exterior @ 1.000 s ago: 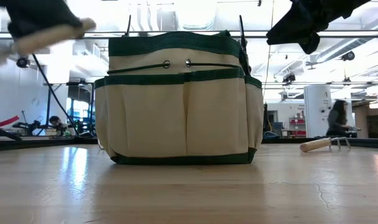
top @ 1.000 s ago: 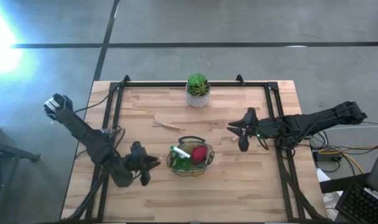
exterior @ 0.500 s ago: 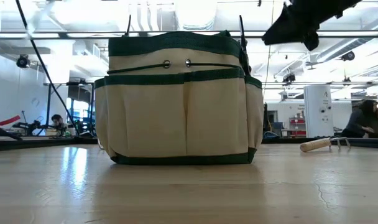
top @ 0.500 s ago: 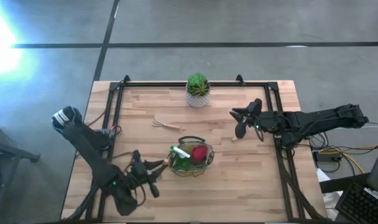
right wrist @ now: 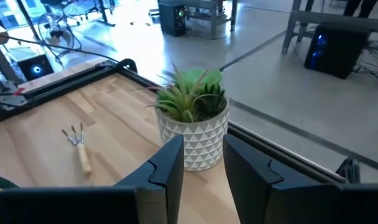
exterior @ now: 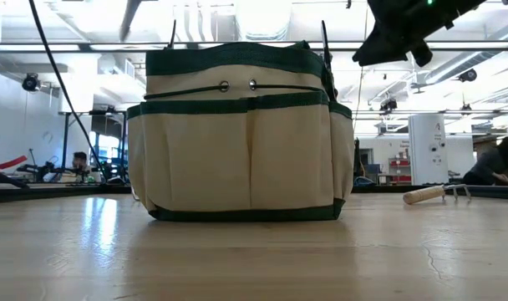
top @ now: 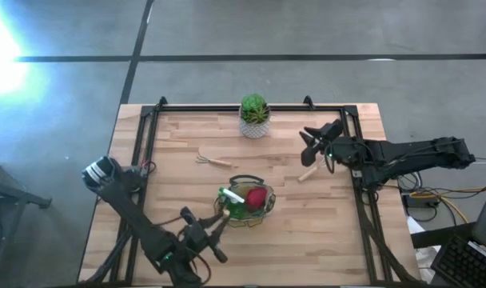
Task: Pick & Place Garden tools in Gardening bag
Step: Put the light brown trowel into the white gardening bag
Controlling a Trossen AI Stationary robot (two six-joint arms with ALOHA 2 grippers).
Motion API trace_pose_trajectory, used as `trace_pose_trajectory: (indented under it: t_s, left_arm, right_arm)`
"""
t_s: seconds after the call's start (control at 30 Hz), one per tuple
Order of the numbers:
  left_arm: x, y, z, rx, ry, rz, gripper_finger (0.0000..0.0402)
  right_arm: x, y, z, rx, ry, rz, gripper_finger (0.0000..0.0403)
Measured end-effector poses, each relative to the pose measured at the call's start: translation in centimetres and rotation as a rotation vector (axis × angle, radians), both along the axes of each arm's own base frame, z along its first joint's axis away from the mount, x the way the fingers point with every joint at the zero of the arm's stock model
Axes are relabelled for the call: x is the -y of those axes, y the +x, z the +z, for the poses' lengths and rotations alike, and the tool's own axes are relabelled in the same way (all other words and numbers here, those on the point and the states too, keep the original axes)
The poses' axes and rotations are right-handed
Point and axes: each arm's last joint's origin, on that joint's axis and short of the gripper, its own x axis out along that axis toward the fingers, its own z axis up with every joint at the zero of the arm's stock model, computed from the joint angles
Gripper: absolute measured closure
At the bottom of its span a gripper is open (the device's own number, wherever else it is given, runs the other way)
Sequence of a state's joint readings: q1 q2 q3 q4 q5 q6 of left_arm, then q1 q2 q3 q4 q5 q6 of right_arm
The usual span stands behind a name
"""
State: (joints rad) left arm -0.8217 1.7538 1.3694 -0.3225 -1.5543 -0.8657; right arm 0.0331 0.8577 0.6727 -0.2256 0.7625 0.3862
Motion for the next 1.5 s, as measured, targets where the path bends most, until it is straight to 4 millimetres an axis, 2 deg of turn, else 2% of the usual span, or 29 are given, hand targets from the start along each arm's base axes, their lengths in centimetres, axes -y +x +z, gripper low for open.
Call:
trace_pose_trajectory:
  t_s: [0.23,0.4,0.6,0.9,1.5]
  left_arm:
    - [0.3,3.4,-1.2,0.030,-0.015,0.070,0.0338]
    - [0.6,4.7,-1.1,0.031,-0.014,0.088,0.0338]
    - [1.3,5.6,-1.5,0.036,-0.020,0.091,0.0338]
    - [1.2,6.3,-2.4,0.039,-0.022,0.104,0.0338]
    - [-0.5,7.4,-2.6,-0.070,0.082,0.148,0.0338]
  right_arm:
    - [0.1,0.0,0.2,0.006,0.000,-0.002,0.0307]
    - [0.1,0.0,0.2,-0.002,-0.002,0.000,0.0312]
    - [0.1,0.0,0.1,-0.020,-0.014,0.005,0.0305]
    - [0.1,0.0,0.1,-0.028,-0.020,0.009,0.0296]
    - [0.1,0.0,0.0,-0.032,-0.020,0.009,0.0321]
